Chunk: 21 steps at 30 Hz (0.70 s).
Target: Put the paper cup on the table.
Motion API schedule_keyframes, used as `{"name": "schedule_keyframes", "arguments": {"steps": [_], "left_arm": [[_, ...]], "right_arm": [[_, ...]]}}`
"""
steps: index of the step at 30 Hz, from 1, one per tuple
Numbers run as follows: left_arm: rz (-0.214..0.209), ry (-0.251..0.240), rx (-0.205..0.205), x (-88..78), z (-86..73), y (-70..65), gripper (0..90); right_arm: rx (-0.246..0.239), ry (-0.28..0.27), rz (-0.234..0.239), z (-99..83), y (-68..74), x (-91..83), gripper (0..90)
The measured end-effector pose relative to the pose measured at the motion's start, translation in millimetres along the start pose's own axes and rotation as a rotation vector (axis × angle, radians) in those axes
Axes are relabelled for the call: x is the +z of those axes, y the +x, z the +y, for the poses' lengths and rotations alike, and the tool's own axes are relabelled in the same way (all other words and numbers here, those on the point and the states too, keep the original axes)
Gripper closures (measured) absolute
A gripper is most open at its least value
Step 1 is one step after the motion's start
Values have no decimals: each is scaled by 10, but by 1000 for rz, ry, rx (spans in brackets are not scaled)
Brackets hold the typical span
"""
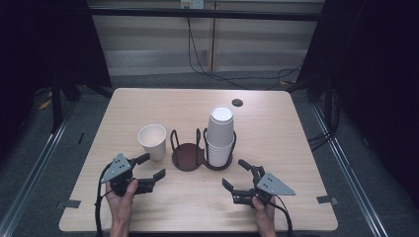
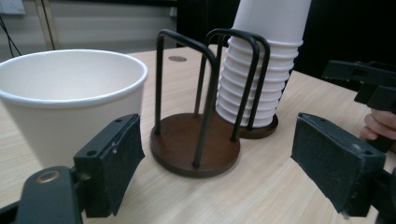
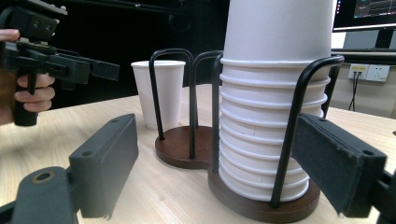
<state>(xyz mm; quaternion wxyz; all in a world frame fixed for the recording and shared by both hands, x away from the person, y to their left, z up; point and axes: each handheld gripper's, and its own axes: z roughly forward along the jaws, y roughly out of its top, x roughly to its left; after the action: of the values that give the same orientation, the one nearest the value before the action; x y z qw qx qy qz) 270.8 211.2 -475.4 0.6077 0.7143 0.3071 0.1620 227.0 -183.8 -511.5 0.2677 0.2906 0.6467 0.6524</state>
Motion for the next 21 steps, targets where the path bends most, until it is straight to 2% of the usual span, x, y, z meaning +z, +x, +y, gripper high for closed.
{"name": "schedule_keyframes", "arguments": {"steps": [1,2,3,4,5,7,10,11,13,15,17,18,20,21], "left_arm": [[-12,-9,-17,13,-21,-22,161],[-50,-8,-34,31,-38,-48,162],[-59,-7,-34,43,-47,-85,163],[-48,-9,-10,55,-60,-134,176],[-44,-14,-7,66,-72,-160,184],[-65,-34,-9,102,-113,-207,184],[-81,-18,12,179,-161,-309,183],[-89,-5,32,199,-167,-338,183],[-91,-5,53,232,-187,-401,182],[-96,-29,41,259,-235,-447,176],[-70,-16,68,293,-287,-475,167],[-57,-26,64,294,-308,-486,165],[-66,-43,47,287,-317,-496,161],[-54,-51,49,285,-320,-504,161]], "right_arm": [[1,1,-1,0,1,-1,148],[-1,-1,0,0,0,0,148],[-1,-1,0,0,0,0,148],[-2,-1,0,0,0,0,148],[1,1,0,0,1,-1,148],[-2,-1,0,0,0,0,148],[-2,-1,0,0,-1,0,148],[1,0,0,0,2,0,148],[-2,-1,0,0,1,0,147],[-2,-1,0,0,1,0,146],[-2,-2,0,0,1,0,147],[0,-1,0,-1,3,-1,147],[-1,0,-1,0,3,-2,146],[-2,-2,-1,0,1,0,145]]}}
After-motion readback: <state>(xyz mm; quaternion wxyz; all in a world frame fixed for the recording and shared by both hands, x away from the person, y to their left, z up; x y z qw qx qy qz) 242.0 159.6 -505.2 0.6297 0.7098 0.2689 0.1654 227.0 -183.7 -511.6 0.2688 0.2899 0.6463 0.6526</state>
